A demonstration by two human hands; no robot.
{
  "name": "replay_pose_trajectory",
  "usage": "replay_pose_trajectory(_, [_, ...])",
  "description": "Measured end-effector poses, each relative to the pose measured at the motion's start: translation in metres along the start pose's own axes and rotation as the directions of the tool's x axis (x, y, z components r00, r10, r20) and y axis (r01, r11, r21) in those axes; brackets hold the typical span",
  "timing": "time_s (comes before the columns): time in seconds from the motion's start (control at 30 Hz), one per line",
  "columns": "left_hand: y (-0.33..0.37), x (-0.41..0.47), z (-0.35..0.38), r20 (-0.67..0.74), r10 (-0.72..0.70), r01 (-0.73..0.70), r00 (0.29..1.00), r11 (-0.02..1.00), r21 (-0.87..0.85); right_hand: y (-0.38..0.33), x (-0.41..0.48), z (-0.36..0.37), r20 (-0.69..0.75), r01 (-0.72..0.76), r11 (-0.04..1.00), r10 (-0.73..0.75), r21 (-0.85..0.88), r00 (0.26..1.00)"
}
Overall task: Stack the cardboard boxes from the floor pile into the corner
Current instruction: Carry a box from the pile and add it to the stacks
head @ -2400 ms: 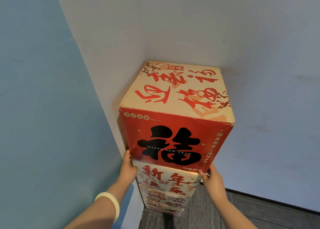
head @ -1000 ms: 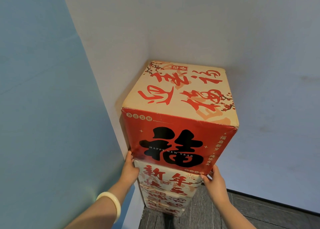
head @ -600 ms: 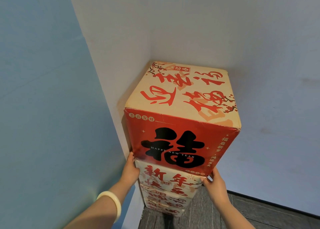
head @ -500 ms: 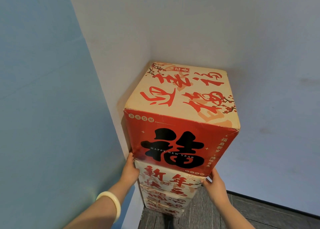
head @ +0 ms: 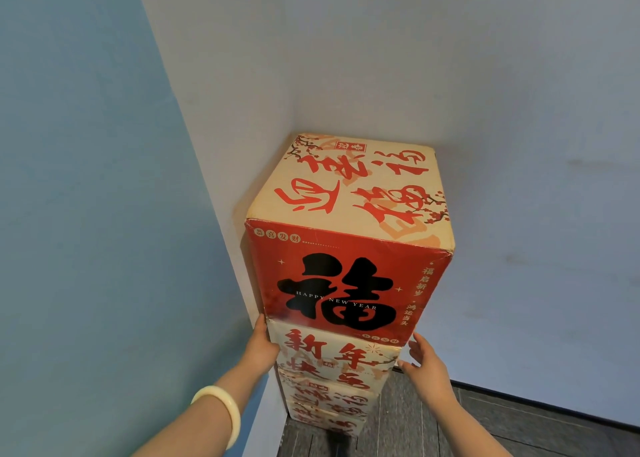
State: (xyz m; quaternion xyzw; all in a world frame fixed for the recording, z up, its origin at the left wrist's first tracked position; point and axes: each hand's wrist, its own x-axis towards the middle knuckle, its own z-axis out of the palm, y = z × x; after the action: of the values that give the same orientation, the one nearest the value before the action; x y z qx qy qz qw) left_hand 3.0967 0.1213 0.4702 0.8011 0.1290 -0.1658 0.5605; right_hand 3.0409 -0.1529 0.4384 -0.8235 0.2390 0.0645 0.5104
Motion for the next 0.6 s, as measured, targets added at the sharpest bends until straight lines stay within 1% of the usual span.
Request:
replay_pose_trajectory(0.17, [-0.005,-0.020,0.007,-0.041,-0.092,0.091,0.995,0.996,-0.017,-0.001,-0.020,-0.007,-0.019,-0.035,0.999,0.035,0.007,0.999])
replay_pose_trajectory(0.23, [-0.006,-0.027,0.012,-0.035,-0.126,0.126,0.991,0.992,0.003,0.001,-0.032,-0.012,-0.026,-0.039,0.999,0.040,0.009,0.999])
replay_pose_trajectory(0.27, [-0.005,-0.031,0.016,-0.020,-0.127,0.128,0.992,0.991,0.040,0.002,-0.039,-0.015,-0.027,-0.040,0.999,0.040,0.013,0.999])
replay_pose_trajectory(0.43, [0.001,-0.062,0.044,0.115,-0.108,0.088,0.987,0.981,0.171,0.026,-0.082,-0.036,-0.024,-0.099,0.992,0.102,0.079,0.995])
replay_pose_trajectory(0.6, [0.004,-0.102,0.095,0.301,-0.119,0.041,0.946,0.966,0.255,0.069,-0.125,-0.069,-0.053,-0.172,0.969,0.184,0.175,0.981])
